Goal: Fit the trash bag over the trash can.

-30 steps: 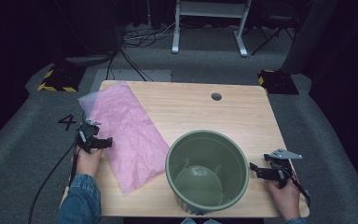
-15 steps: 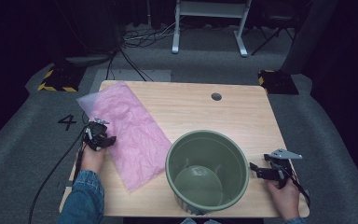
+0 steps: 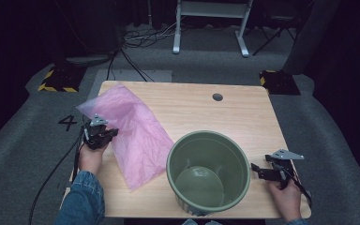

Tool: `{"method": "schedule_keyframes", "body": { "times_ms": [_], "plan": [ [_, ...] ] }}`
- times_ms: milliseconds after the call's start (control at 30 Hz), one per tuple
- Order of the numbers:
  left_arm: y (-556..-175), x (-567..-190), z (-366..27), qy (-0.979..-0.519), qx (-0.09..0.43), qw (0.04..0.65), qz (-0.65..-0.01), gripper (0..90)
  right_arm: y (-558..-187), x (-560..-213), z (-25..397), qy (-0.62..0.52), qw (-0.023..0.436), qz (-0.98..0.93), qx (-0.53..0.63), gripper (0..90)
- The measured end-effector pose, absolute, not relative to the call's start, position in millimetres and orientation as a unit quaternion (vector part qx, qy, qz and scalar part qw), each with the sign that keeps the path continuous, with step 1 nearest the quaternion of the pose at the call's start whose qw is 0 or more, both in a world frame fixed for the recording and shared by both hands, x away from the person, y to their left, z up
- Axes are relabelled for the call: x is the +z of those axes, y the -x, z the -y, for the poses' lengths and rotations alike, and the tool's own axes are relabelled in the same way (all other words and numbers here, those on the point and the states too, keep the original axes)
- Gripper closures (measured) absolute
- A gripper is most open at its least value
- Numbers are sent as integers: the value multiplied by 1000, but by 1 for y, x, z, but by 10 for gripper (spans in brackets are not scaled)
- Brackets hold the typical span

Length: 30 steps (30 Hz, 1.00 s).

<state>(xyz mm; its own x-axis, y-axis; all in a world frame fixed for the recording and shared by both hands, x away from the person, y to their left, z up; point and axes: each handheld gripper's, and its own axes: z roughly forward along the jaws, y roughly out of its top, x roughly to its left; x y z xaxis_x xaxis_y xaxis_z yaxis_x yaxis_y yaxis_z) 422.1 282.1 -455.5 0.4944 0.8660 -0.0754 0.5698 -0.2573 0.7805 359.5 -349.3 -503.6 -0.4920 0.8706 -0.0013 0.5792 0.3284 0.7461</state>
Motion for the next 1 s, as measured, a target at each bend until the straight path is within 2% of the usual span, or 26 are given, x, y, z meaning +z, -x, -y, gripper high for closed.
{"method": "schedule_keyframes", "body": {
  "times_ms": [367, 1000],
  "plan": [
    [-407, -401, -282, -764, 199, 467, -398, 888, -359, -504, 349, -460, 206, -788, 353, 215],
    [-396, -331, -264, -775, 208, 515, -303, 888, -359, -504, 349, -460, 207, -788, 353, 214]
  ]
}}
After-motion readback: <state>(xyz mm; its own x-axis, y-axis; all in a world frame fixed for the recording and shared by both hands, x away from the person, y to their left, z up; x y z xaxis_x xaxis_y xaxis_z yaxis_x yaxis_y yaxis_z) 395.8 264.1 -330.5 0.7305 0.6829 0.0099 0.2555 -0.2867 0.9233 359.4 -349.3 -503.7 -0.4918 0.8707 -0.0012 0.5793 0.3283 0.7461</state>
